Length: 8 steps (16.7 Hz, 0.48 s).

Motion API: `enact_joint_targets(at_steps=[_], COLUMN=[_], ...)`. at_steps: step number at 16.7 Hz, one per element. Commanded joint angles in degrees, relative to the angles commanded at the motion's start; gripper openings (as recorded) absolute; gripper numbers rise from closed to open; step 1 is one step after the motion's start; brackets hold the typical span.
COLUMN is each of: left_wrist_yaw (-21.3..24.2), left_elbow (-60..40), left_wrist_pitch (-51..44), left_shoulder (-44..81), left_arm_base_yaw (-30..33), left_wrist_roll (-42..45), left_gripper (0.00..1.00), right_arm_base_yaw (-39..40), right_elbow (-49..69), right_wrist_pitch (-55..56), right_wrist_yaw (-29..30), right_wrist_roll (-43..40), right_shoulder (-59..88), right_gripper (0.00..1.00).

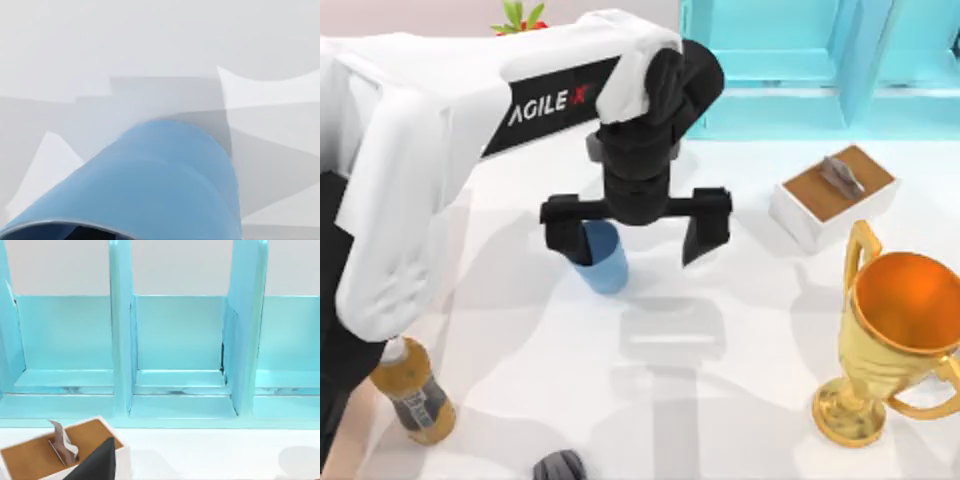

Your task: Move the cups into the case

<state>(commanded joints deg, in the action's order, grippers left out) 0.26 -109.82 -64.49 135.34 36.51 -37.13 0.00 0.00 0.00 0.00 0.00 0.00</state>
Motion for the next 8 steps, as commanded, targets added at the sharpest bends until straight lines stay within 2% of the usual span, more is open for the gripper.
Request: enact_joint_targets(at_steps=[1,8], left_wrist_yaw=[0.0,0.0], left_elbow=[0.0,0.0], left_wrist_pitch=[0.0,0.0], left_shoulder=[0.0,0.0], left_arm_base_yaw=[0.0,0.0], left_wrist_roll=[0.0,0.0], left_gripper=[1.00,0.47], right_arm_base_yaw=[0.0,0.0], right_elbow=[0.0,0.0], right_wrist_pitch=[0.0,0.0], right_wrist_yaw=[0.0,0.0], right_wrist_roll=[0.0,0.0], right_shoulder=[0.0,0.0], right_gripper=[1.00,1.00])
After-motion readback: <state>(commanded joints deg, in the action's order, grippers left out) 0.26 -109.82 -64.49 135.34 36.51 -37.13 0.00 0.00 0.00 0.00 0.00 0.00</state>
